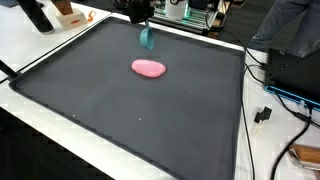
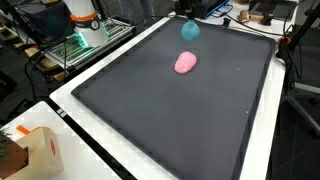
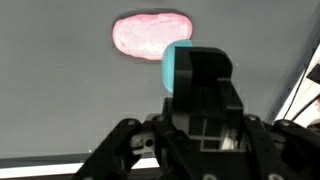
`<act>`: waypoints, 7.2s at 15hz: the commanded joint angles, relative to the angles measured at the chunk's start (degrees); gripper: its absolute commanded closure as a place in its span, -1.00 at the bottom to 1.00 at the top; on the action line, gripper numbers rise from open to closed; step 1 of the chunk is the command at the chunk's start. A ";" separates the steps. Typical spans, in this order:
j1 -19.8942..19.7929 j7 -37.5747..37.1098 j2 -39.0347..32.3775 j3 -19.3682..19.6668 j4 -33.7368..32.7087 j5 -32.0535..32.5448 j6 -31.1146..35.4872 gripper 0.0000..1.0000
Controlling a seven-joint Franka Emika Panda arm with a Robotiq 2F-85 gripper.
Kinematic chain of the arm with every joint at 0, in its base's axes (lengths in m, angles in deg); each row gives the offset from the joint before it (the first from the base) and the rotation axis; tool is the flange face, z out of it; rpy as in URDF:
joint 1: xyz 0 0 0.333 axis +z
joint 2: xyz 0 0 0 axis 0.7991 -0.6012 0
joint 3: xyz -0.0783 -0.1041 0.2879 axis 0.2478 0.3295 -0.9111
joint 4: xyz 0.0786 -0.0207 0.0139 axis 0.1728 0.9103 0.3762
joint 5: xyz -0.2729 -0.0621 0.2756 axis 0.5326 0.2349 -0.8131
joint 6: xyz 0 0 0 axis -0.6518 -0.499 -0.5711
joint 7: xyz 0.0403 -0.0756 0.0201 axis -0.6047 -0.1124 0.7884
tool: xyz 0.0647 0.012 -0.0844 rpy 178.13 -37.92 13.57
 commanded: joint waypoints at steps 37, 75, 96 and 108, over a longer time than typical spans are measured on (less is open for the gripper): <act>-15.03 48.61 -28.28 5.03 -10.87 -42.08 -20.33 0.50; -14.02 39.16 -33.55 6.83 -14.10 -36.66 -18.11 0.50; -10.19 38.28 -18.74 3.49 -8.66 -25.68 -12.35 0.50; -5.32 20.68 -4.03 1.17 -1.80 -10.32 -0.55 0.50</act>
